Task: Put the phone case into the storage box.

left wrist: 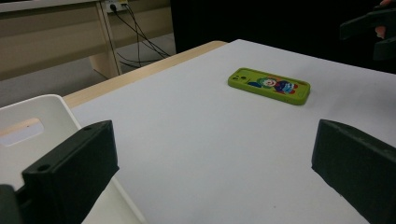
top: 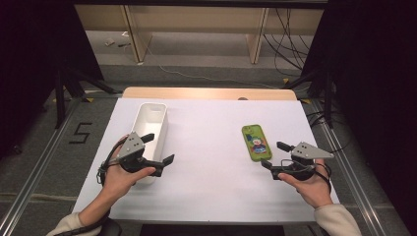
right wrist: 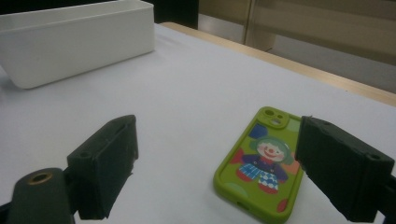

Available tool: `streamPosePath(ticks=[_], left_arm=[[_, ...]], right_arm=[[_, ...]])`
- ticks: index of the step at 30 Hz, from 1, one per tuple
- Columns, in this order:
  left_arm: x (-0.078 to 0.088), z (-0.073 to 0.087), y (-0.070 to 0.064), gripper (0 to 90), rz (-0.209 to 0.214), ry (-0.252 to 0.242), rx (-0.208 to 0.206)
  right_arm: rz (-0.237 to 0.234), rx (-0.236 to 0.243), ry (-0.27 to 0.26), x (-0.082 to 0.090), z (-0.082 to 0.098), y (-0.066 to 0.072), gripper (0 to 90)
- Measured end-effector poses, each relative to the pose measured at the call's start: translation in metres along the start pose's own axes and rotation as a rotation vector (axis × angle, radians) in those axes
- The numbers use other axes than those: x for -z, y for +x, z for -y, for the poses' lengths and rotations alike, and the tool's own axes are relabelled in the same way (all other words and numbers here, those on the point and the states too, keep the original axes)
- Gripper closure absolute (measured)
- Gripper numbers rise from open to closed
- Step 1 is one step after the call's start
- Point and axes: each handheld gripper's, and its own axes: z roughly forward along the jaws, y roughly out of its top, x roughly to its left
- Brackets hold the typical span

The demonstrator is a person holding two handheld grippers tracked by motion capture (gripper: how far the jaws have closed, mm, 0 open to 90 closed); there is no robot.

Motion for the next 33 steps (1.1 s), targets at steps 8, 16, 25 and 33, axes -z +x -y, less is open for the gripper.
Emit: streamPosePath(ticks=[8, 16, 25, 33], left_arm=[[0.0005, 0.0002, 0.0002, 0.0, 0.0, -0.001, 0.0], [0.0011, 0.0003, 0.0, 0.0, 0.0, -0.004, 0.001], [0.0012, 0.0002, 0.0, 0.0, 0.001, -0.007, 0.003], [0.0016, -0.0003, -0.0002, 0.0, -0.004, -0.014, 0.003]], right_arm=[[0.018, 0.012, 0.005, -0.0006, -0.0002, -0.0001, 15.5], [0.034, 0.013, 0.004, -0.001, -0.0018, -0.0006, 16.3], [0.031, 0.016, -0.006, -0.0021, -0.0057, -0.0008, 43.4], [0.012, 0.019, 0.012, -0.006, -0.008, -0.0003, 68.5]])
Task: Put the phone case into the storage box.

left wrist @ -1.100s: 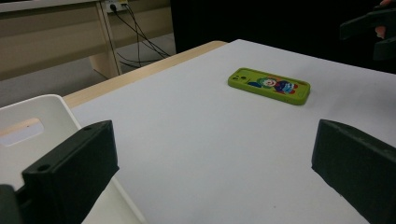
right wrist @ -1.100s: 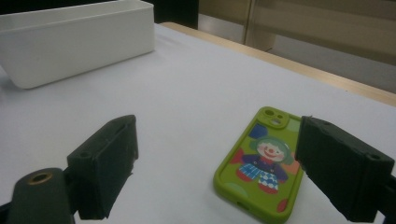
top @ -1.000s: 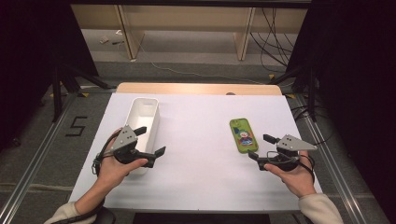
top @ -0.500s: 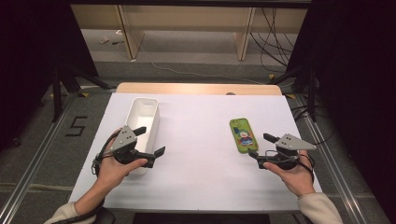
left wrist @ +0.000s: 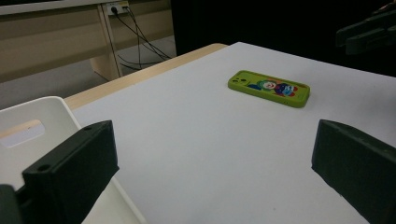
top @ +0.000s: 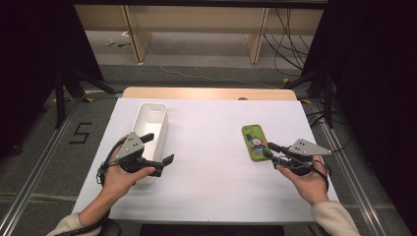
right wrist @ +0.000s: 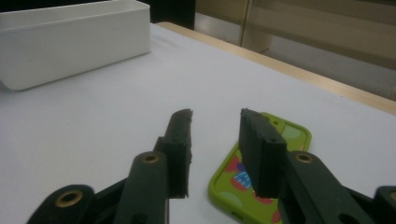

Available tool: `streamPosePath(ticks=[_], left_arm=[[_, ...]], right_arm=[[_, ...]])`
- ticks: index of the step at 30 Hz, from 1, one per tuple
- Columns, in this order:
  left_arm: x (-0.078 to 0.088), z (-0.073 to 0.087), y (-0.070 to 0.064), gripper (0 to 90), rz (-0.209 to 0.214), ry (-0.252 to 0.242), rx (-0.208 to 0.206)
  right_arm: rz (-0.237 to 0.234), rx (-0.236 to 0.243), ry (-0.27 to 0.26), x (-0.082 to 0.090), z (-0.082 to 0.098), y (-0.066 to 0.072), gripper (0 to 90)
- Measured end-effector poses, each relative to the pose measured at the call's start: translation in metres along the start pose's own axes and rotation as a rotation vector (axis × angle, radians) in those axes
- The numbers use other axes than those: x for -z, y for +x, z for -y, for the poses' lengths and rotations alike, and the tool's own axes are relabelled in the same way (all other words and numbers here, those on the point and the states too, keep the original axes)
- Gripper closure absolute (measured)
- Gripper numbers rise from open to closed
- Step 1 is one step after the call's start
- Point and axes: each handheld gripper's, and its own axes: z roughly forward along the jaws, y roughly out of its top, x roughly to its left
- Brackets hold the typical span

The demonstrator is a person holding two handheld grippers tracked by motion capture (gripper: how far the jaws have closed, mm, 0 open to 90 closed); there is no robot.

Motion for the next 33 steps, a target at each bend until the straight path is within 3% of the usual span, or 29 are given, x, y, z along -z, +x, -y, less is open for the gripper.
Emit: streamPosePath(ticks=[7, 10, 16, 17, 18, 19, 20, 21, 24, 33], left_arm=[[-0.001, 0.0, 0.0, 0.0, 0.0, 0.001, 0.0], [-0.001, 0.0, -0.001, 0.0, 0.0, 0.001, -0.003], [-0.001, 0.0, -0.001, 0.0, 0.003, 0.003, -0.004], [-0.001, 0.0, -0.001, 0.0, 0.003, 0.003, -0.004], [-0.001, 0.001, -0.001, 0.0, 0.004, 0.003, -0.004], [-0.001, 0.001, -0.001, 0.0, 0.004, 0.003, -0.004], [-0.001, 0.001, -0.001, 0.0, 0.005, 0.004, -0.003], [-0.001, 0.001, -0.001, 0.0, 0.005, 0.004, -0.002], [-0.001, 0.001, -0.001, 0.0, 0.006, 0.005, -0.003], [-0.002, 0.001, -0.002, 0.0, 0.009, 0.006, -0.003]], right_arm=[[-0.004, 0.003, 0.044, -0.007, -0.005, 0.002, 90.0], [-0.006, 0.002, 0.069, -0.014, -0.006, 0.003, 90.0], [0.011, 0.013, 0.205, -0.047, -0.005, 0.011, 90.0], [0.011, 0.013, 0.205, -0.047, -0.005, 0.011, 90.0], [0.027, 0.008, 0.255, -0.057, -0.003, 0.012, 90.0], [0.027, 0.008, 0.255, -0.057, -0.003, 0.012, 90.0], [0.045, 0.01, 0.297, -0.067, -0.001, 0.011, 90.0], [0.045, 0.01, 0.297, -0.067, -0.001, 0.011, 90.0], [0.075, 0.007, 0.368, -0.083, 0.002, 0.01, 90.0], [0.077, 0.003, 0.443, -0.1, 0.006, 0.01, 90.0]])
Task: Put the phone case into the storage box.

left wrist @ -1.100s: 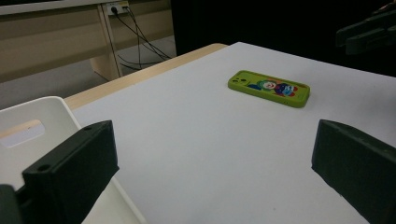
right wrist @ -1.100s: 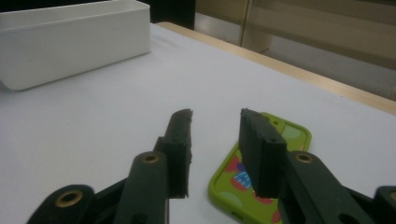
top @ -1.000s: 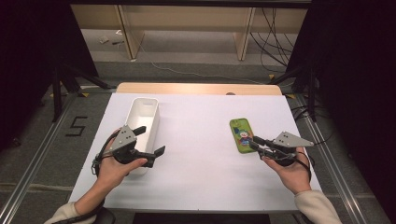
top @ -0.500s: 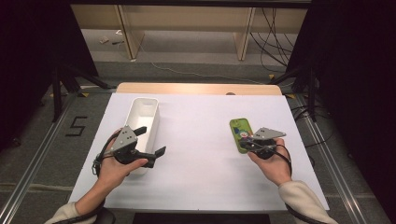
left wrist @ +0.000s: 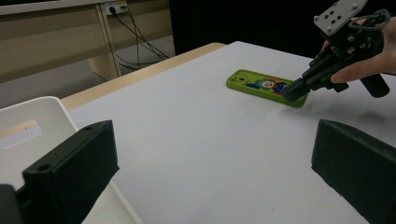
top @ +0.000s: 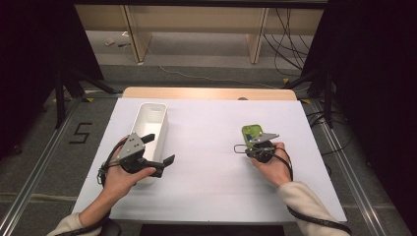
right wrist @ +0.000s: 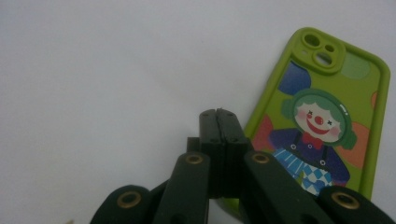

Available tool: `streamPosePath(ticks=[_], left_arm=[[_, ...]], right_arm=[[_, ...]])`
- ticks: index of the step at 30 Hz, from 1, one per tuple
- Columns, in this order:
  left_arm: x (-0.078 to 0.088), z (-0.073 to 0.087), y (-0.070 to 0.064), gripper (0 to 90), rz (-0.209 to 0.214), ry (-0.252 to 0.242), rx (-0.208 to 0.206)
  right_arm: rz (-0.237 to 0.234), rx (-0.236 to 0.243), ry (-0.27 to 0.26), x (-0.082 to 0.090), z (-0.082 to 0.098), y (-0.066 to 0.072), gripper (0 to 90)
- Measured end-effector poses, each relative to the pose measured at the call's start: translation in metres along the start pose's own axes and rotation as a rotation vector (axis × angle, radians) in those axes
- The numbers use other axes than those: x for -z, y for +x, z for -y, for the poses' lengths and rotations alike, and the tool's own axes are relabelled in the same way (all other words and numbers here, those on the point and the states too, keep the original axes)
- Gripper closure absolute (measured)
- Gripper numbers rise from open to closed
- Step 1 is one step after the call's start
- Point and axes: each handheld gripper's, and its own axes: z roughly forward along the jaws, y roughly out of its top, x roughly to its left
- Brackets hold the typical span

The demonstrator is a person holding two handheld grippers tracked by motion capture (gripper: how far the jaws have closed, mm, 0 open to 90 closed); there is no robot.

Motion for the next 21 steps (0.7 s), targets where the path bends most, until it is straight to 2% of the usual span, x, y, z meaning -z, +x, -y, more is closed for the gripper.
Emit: streamPosePath(ticks=[13, 21], left_arm=[[-0.0003, 0.0003, -0.0001, 0.0, 0.002, 0.0, 0.001], [-0.0006, 0.0005, -0.0005, 0.0, 0.005, 0.001, 0.001]], right_arm=[[-0.002, -0.012, 0.038, -0.0025, 0.0022, -0.0018, 90.0], [-0.005, -0.029, 0.039, -0.0007, 0.0035, -0.0046, 90.0]])
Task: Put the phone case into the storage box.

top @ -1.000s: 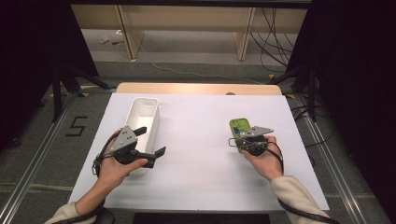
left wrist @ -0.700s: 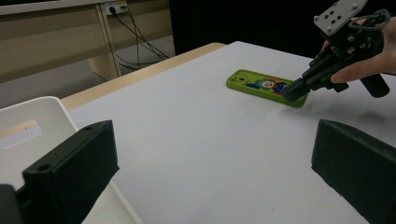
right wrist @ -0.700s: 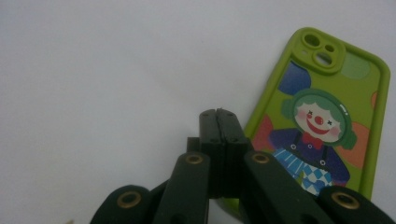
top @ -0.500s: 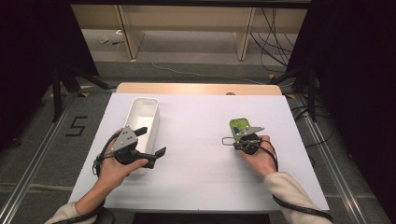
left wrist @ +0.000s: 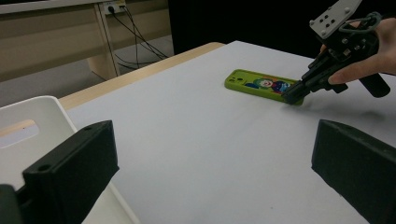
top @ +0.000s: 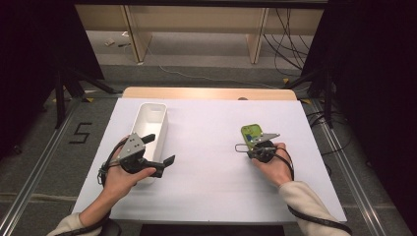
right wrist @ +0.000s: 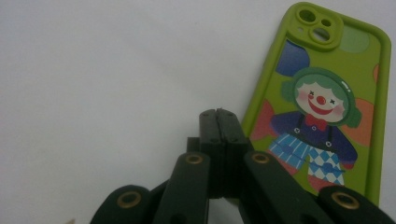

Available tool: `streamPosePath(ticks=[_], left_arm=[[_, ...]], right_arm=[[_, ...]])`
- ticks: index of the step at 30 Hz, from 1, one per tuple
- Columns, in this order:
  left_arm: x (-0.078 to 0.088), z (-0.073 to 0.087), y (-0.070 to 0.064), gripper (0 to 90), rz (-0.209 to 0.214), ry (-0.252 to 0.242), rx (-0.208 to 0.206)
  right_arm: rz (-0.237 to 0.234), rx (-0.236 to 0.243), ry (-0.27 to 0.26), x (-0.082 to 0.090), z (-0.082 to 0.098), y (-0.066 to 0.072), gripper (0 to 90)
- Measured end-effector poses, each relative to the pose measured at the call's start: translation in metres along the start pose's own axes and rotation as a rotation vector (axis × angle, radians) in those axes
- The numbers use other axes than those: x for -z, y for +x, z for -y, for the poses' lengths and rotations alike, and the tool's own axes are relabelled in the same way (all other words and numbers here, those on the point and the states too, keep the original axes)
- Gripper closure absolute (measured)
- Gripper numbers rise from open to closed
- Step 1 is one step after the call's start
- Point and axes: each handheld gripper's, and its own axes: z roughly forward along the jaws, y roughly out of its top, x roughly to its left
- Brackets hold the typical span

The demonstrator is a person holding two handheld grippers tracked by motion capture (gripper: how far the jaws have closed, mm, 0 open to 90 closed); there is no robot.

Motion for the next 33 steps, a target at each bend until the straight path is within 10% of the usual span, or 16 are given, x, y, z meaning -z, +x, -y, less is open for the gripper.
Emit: streamPosePath(ticks=[4, 16, 33], left_arm=[[0.0, 0.0, 0.0, 0.0, 0.0, 0.0, -0.002], [0.0, 0.0, 0.0, 0.0, -0.002, 0.002, -0.005], [0.0, 0.0, 0.001, 0.0, -0.004, 0.0, -0.005]], right_arm=[[-0.022, -0.018, -0.034, 0.008, -0.001, -0.003, 89.0], [0.067, -0.132, -0.142, 0.029, -0.012, -0.034, 14.8], [0.066, -0.118, -0.052, 0.017, -0.029, -0.044, 2.7]])
